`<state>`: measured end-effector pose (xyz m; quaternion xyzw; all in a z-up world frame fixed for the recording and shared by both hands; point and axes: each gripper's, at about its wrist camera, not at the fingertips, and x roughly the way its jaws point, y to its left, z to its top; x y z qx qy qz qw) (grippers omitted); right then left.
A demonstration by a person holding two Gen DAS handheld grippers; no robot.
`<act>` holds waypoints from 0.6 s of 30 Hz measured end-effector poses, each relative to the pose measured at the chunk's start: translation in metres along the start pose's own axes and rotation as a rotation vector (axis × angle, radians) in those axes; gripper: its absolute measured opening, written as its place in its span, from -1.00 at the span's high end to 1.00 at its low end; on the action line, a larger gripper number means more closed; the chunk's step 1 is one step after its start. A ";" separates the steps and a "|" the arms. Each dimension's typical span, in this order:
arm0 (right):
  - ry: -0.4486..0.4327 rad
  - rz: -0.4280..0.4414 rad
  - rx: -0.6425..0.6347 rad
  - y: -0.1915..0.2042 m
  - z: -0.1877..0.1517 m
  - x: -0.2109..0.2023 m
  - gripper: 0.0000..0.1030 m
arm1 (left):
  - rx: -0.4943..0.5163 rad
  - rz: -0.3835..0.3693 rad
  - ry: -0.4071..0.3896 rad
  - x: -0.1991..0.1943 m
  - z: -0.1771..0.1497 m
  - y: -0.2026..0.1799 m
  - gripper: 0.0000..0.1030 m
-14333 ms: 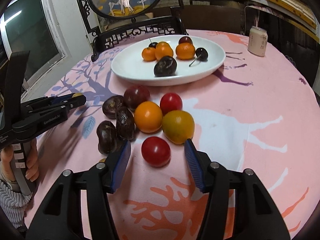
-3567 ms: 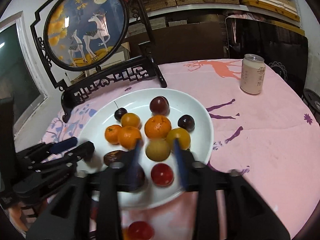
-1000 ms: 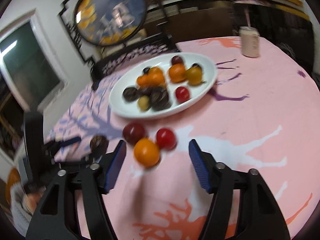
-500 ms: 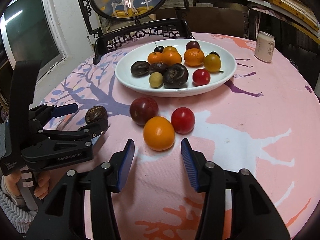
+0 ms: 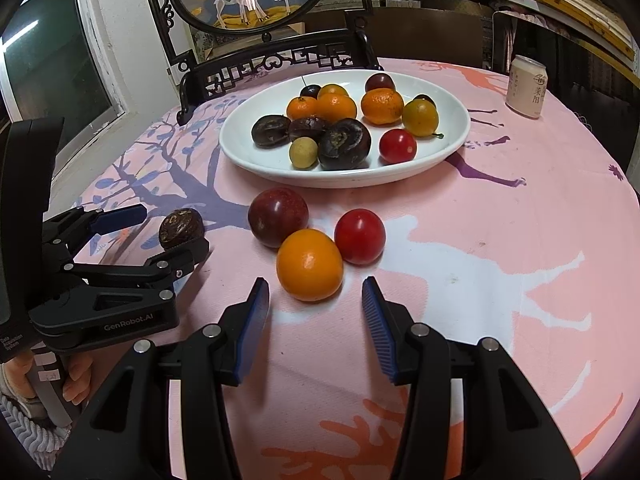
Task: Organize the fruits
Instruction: 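Grasp dark plum with left tool while right tool grasps orange tomato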
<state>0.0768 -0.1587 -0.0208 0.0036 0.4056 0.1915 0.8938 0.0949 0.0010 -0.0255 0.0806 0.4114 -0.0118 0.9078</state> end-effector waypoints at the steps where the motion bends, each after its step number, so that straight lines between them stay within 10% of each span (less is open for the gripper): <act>1: 0.002 0.000 0.000 0.000 0.000 0.000 0.04 | 0.000 0.000 0.000 0.000 0.000 0.000 -0.68; 18: 0.027 -0.004 0.008 0.002 0.003 0.010 0.13 | 0.001 -0.013 0.018 0.004 0.000 0.000 -0.68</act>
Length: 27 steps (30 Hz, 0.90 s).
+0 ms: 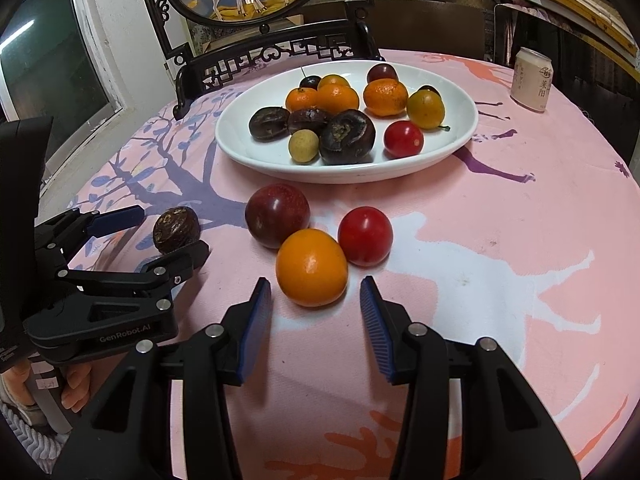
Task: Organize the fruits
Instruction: 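Grasp dark plum with left tool while right tool grasps orange tomato, then carry both fruits onto the white plate and open both tools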
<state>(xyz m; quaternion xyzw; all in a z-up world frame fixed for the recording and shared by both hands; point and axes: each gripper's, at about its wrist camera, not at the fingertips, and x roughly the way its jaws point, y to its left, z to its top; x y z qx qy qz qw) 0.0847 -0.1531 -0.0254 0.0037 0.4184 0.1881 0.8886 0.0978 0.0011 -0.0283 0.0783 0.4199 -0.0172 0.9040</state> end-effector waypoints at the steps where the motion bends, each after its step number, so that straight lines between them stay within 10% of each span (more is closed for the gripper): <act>1: 0.000 -0.006 0.002 0.000 0.000 0.000 0.20 | 0.001 -0.003 -0.001 0.000 0.000 0.000 -0.65; 14: 0.011 -0.021 -0.056 0.009 0.001 0.004 0.33 | -0.027 -0.070 0.012 0.005 0.004 0.003 -0.43; 19: 0.010 -0.005 -0.047 0.007 -0.001 0.001 0.35 | 0.004 -0.106 -0.007 -0.001 0.002 -0.003 0.23; 27: -0.064 -0.003 0.016 -0.008 -0.005 -0.025 0.38 | -0.047 -0.119 -0.072 -0.022 0.004 0.007 0.23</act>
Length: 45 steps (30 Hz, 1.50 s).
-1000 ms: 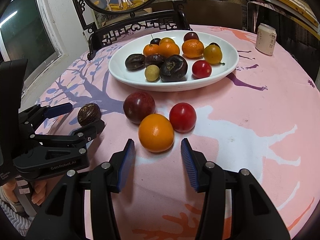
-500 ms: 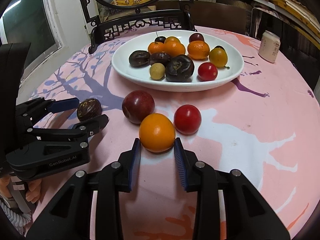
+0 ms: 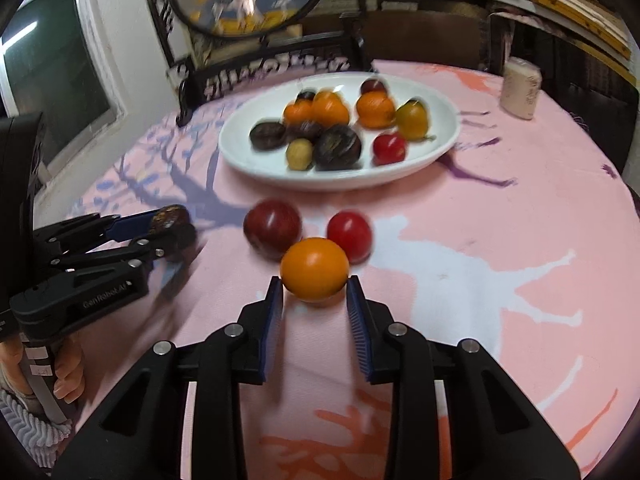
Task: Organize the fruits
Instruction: 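Carry both fruits onto the white plate and open both tools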
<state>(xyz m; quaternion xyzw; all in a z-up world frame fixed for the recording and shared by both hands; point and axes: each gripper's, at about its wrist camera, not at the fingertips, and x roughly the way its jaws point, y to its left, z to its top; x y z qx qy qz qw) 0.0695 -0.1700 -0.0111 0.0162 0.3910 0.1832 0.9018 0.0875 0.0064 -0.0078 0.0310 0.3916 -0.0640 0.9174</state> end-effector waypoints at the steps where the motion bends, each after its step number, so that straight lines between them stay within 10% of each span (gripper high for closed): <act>1: -0.022 0.002 0.018 -0.004 0.002 -0.006 0.43 | -0.005 0.003 -0.018 -0.004 0.006 0.000 0.23; 10: -0.092 -0.013 0.104 -0.041 0.068 -0.003 0.46 | -0.049 0.000 -0.074 0.015 0.086 -0.002 0.23; 26: 0.077 0.060 -0.033 -0.002 0.005 0.019 0.32 | -0.047 -0.042 -0.074 0.017 0.076 0.004 0.23; 39: -0.124 -0.052 0.076 -0.031 0.074 0.005 0.33 | -0.048 -0.034 -0.046 0.040 0.094 -0.001 0.23; 41: -0.159 -0.062 0.111 -0.038 0.086 0.015 0.32 | -0.049 -0.028 -0.051 0.043 0.094 -0.002 0.14; 43: -0.183 -0.059 0.139 -0.046 0.094 0.027 -0.01 | -0.054 -0.010 -0.069 0.043 0.094 -0.002 -0.55; 45: -0.201 -0.050 0.131 -0.049 0.092 0.027 -0.06 | -0.035 0.004 -0.091 0.039 0.093 -0.003 -0.57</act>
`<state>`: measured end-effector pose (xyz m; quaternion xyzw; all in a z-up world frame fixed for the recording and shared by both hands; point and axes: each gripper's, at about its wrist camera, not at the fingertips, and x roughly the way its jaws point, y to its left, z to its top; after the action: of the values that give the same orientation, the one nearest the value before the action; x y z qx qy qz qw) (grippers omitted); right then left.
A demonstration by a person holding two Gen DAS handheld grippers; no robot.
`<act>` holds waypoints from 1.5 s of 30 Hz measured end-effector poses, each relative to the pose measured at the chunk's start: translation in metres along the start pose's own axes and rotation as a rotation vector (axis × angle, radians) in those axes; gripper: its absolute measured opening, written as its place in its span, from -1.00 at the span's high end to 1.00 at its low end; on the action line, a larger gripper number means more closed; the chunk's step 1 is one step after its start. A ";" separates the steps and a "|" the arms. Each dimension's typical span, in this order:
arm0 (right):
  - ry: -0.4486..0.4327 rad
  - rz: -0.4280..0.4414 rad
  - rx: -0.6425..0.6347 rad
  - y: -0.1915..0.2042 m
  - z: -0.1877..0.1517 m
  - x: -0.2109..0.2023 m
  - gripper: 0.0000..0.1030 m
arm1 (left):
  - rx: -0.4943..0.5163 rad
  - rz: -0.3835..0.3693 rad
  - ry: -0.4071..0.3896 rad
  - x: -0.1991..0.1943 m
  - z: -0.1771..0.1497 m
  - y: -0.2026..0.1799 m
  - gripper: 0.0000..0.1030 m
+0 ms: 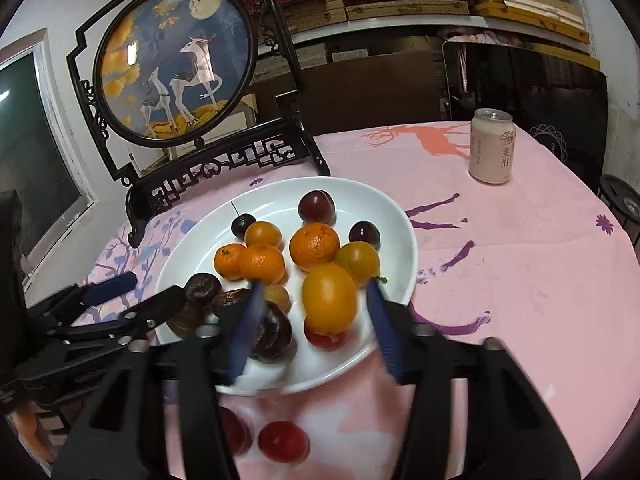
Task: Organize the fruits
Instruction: 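Carry both fruits onto the white plate and open both tools, then grasp dark red plum with left tool while right tool grasps red tomato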
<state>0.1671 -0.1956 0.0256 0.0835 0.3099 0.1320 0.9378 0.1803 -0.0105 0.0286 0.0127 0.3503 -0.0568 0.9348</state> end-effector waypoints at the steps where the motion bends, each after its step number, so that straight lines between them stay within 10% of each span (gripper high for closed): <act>1: -0.012 0.008 -0.004 -0.002 0.000 -0.004 -0.06 | 0.007 0.003 -0.003 -0.001 0.000 -0.001 -0.57; 32: -0.004 0.022 0.081 -0.027 -0.041 -0.069 -0.34 | 0.227 -0.075 0.102 -0.018 -0.081 -0.064 -0.63; 40: 0.011 0.029 0.082 -0.027 -0.042 -0.067 -0.34 | 0.186 -0.176 0.158 -0.006 -0.080 -0.059 0.27; 45: 0.059 0.056 0.085 -0.025 -0.046 -0.059 -0.34 | 0.163 -0.104 0.144 -0.015 -0.081 -0.047 0.27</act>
<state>0.0985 -0.2336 0.0164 0.1278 0.3402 0.1472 0.9199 0.1110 -0.0505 -0.0219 0.0744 0.4110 -0.1325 0.8989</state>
